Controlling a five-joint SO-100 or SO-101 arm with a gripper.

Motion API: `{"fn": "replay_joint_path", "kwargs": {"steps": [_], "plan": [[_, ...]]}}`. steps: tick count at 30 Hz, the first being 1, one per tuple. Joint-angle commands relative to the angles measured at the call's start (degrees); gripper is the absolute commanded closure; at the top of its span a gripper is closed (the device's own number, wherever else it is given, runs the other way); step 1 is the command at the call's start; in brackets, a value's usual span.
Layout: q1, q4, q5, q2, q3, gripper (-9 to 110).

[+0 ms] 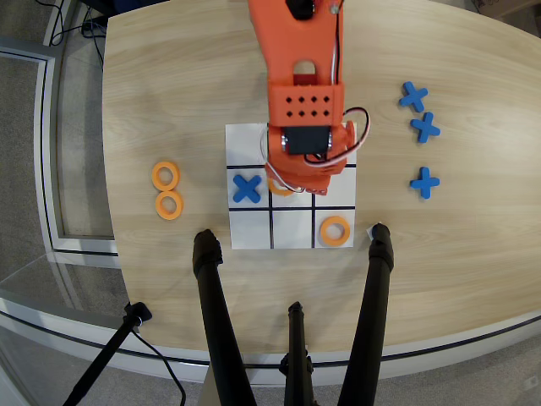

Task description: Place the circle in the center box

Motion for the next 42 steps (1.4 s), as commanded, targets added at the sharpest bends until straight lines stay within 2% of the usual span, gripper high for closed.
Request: {"fn": "replay_joint_path", "kwargs": {"steps": [1, 24, 32, 42], "plan": [[-0.4, -0.8, 1.2, -3.4, -4.7, 102], [-1.8, -1.8, 2.9, -8.7, -8.2, 102], [-0.3, -0.4, 1.1, -7.6, -9.2, 92], [1.2, 12.7, 0.7, -1.0, -18.4, 88]]}}
